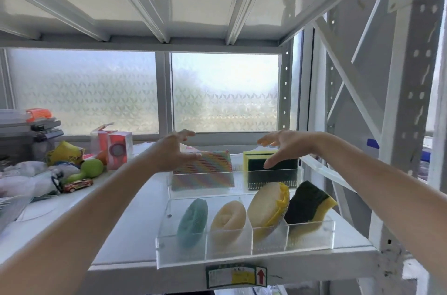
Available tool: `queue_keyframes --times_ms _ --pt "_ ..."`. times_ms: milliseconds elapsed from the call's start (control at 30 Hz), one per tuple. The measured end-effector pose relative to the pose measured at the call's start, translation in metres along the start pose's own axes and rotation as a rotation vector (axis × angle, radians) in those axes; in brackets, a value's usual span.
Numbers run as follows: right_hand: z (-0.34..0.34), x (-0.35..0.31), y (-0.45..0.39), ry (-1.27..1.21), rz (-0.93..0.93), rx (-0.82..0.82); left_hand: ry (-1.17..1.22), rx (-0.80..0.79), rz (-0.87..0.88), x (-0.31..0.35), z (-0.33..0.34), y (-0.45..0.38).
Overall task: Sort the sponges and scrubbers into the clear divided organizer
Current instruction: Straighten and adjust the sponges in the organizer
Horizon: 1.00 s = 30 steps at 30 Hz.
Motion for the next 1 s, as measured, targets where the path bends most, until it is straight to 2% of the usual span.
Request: queue_keyframes --times_ms 100,200,533,1000 --pt "0.004 0.003 -0.006 -0.024 0.003 -0.065 0.075 -0.147 -0.104 -0.029 0.014 -0.014" --pt "0.005 0.006 -0.008 -0.025 0.007 -0.068 0.246 -0.221 -0.095 -0.039 0.026 -0.021" --pt "0.001 0.008 -0.014 -0.053 -0.026 -0.034 0.268 -0.188 0.030 -0.032 0.023 -0.025" --pt "0.002 0.010 -0.026 -0.015 0.006 0.001 0.175 -0.188 0.071 -0.029 0.017 -0.031"
Point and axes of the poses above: each hand's wrist, its own y-axis away from the middle knuckle, its own z-axis out of the palm, x = y × z, the point moved 9 cm from there along -y, towards the middle knuckle, and after that the axes turned 14 degrees about -x, right-handed, at the moved point
